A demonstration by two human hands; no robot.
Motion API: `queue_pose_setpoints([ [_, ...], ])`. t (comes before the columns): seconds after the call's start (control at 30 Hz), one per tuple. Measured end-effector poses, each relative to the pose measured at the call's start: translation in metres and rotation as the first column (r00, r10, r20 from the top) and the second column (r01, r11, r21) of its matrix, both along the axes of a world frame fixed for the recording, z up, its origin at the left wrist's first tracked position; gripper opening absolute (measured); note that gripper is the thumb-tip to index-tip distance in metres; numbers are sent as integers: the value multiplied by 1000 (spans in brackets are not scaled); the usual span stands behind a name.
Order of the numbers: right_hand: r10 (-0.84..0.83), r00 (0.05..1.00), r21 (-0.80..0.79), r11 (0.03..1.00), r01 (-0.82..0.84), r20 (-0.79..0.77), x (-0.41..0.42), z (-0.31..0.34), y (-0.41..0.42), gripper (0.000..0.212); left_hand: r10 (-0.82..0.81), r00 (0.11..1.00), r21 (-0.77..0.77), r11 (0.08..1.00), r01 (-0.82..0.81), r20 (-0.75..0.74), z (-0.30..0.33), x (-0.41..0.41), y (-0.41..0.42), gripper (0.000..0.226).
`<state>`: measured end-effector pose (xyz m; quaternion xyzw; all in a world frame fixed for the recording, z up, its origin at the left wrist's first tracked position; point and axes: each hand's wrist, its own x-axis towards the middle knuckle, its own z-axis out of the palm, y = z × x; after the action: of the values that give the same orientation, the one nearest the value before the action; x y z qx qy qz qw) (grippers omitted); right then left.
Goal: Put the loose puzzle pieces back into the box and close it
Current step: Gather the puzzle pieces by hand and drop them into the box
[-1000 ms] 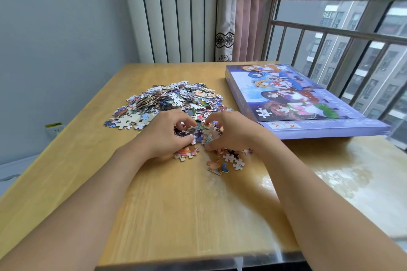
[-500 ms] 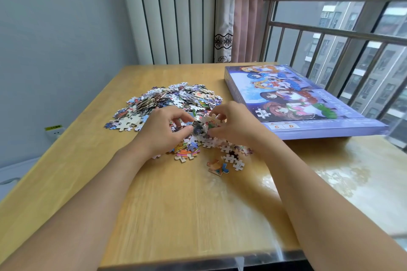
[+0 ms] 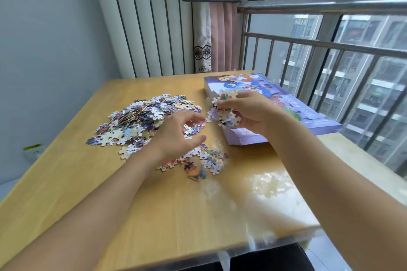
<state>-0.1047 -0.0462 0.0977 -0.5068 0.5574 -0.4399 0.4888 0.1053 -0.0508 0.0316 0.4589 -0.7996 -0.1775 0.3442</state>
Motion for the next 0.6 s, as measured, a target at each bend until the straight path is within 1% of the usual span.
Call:
queue_pose_setpoints([
  [0.03, -9, 999, 14, 1000, 9, 35, -8, 4, 2, 22, -38, 996, -27, 999, 41, 85, 2, -13, -1, 51],
  [0.07, -16, 997, 34, 999, 14, 77, -15, 6, 3, 20, -59, 985, -49, 996, 68, 160, 4, -26, -3, 59],
  [0.1, -17, 993, 51, 999, 11, 116, -21, 8, 4, 20, -67, 975, -69, 994, 83, 210, 6, -39, -5, 62],
  [0.17, -8, 981, 73, 997, -6, 193, -32, 9, 9, 23, -76, 957, -78, 992, 101, 279, 10, -64, -7, 53],
  [0.23, -8, 966, 91, 996, -16, 259, -41, 11, 15, 24, -60, 951, -71, 994, 85, 303, 10, -85, -8, 27],
  [0.27, -4, 956, 100, 995, -26, 292, -44, 12, 19, 25, -56, 960, -64, 995, 77, 275, 10, -91, -8, 12],
  [0.33, 11, 934, 100, 994, -50, 357, -51, 15, 27, 25, -37, 987, -86, 995, 51, 157, 10, -100, -12, 34],
  [0.37, 29, 924, 89, 994, -68, 381, -53, 17, 31, 25, -22, 994, -92, 995, 31, 105, 10, -102, -17, 36],
  [0.47, 78, 902, 61, 992, -114, 424, -56, 20, 42, 26, 54, 999, -57, 997, -54, -7, 16, -101, -28, 35],
  [0.53, 87, 905, 58, 991, -122, 417, -57, 18, 46, 16, 110, 993, -34, 993, -111, -46, 19, -100, -37, 27],
  [0.6, 74, 918, 72, 991, -111, 390, -57, 9, 48, 8, 118, 986, -8, 993, -120, -116, 25, -99, -43, 21],
])
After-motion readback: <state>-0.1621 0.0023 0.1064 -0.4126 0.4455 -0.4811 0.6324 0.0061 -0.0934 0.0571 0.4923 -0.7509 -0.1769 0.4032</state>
